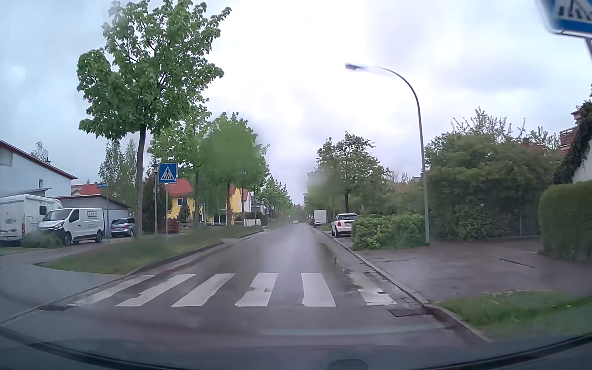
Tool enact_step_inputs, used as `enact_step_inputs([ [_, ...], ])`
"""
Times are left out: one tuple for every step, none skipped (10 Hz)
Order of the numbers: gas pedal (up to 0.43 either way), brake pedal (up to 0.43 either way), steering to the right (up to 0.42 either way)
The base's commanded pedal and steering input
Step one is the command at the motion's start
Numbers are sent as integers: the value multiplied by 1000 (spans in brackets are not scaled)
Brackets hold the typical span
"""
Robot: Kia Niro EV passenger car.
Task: Follow the waypoints while adhering to traffic rules and regulations
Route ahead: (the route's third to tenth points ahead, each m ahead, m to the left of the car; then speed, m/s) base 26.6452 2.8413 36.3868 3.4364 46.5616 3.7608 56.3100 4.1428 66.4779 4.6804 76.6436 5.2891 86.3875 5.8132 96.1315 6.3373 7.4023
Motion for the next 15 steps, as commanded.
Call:
enact_step_inputs([
  [177,0,-46],
  [177,0,-37],
  [177,0,-32],
  [177,0,-27],
  [177,0,-23],
  [177,0,-18],
  [177,0,-10],
  [177,0,-6],
  [177,0,-4],
  [177,0,-3],
  [177,0,-3],
  [177,0,-2],
  [177,0,-2],
  [177,0,-1],
  [169,0,-1],
])
